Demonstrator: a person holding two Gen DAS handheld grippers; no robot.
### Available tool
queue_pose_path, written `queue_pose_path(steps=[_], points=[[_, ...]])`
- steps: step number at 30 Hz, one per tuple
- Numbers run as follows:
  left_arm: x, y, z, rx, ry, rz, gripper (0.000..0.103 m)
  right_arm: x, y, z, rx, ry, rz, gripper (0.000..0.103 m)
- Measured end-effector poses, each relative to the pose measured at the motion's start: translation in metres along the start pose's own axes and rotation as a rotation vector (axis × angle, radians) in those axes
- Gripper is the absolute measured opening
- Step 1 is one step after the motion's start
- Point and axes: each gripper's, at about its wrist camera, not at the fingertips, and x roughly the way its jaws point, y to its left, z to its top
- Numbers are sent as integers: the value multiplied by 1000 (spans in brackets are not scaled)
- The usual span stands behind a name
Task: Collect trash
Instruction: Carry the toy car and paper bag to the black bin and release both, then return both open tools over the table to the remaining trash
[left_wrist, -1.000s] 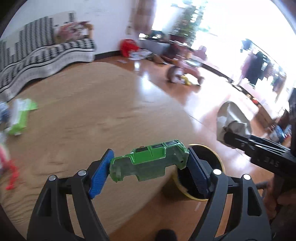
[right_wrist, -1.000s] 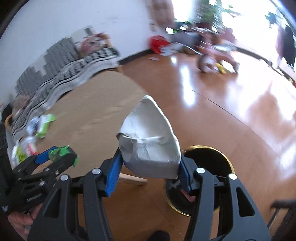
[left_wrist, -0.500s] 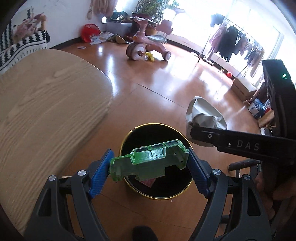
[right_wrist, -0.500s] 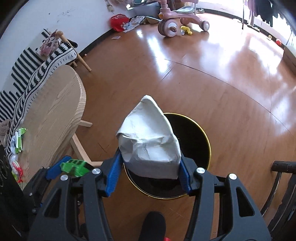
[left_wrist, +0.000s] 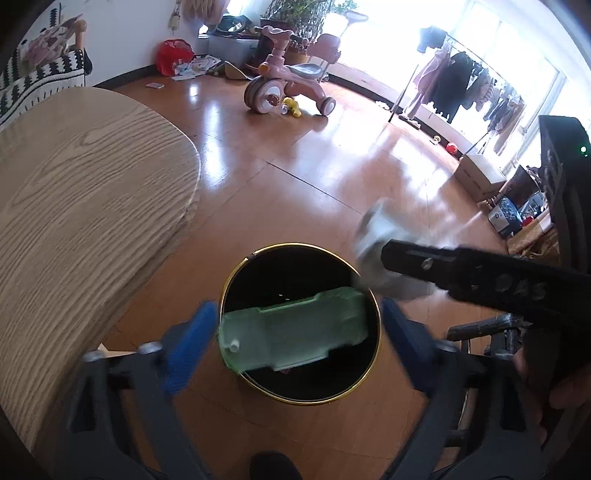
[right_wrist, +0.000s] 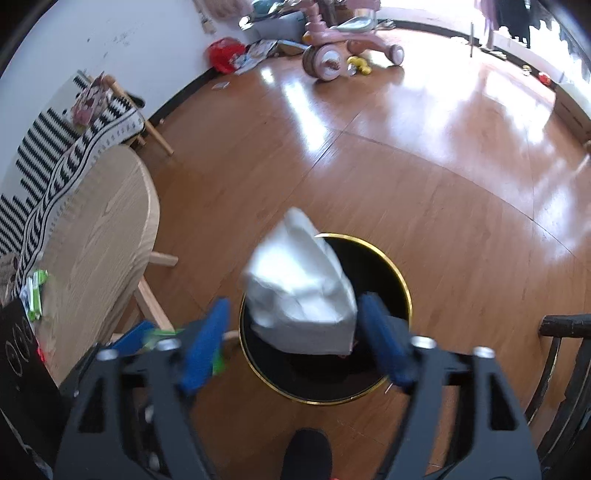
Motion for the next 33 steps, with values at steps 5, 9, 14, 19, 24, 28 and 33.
queue_pose_path(steps=[5,9,14,19,24,28,33], points=[[1,0,2,-13,1,-5,92,-2,-1,0,5,-12,2,76],[-10,4,3,-16,-10,1,92,-5,8,0,-7,-18,18,76],[-45,19,2,-12,-49,40,92,-12,36,0,-45,-43,59,77],[-104,61,-4,-36,-100,122,92,-25,94,-2,-123,-90,122,80],[-189,123,-23,-100,-184,245,92,-36,184,-19,-239,-107,222,83],[-255,174,-52,-175,-237,357,93,-40,267,-45,-355,-89,293,83],[-332,238,-104,-266,-277,507,93,-45,361,-89,-508,-73,367,83]])
